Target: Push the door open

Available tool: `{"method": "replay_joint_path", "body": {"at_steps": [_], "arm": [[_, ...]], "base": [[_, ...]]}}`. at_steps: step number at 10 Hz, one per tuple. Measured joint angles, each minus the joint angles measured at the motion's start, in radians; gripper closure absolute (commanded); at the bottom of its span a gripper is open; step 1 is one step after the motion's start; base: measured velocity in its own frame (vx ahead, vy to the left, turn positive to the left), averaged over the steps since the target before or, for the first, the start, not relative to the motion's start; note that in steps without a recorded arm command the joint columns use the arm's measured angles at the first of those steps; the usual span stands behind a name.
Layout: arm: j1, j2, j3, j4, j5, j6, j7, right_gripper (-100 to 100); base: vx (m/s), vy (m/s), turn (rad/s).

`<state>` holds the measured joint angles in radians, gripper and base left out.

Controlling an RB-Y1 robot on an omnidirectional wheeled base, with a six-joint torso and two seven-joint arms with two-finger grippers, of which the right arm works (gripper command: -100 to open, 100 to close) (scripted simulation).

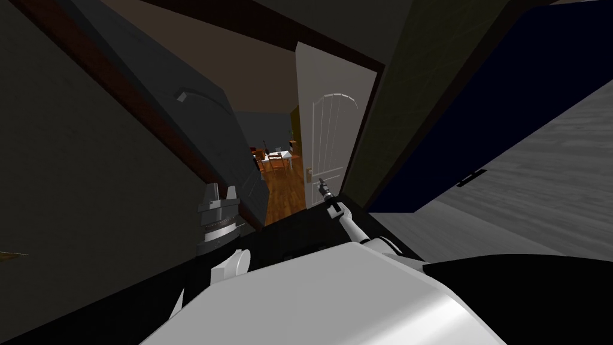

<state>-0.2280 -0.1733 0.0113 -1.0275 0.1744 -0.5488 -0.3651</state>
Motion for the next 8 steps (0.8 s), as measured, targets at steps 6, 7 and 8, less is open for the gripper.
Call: {"method": "replay_joint_path", "body": {"at_steps": [6, 7, 8], "arm": [[-0.096, -0.017, 0.001, 0.163, 0.035, 0.005, -0.037, -100], [-0.118, -0.017, 0.0, 0.199, 0.041, 0.006, -0.042, -100], [-0.135, -0.021, 0.0, 0.232, 0.047, 0.004, -0.048, -100]], "base": [[0.079, -0.016, 0.012], [0.094, -0.017, 0.011], [0.114, -0.031, 0.016]]}}
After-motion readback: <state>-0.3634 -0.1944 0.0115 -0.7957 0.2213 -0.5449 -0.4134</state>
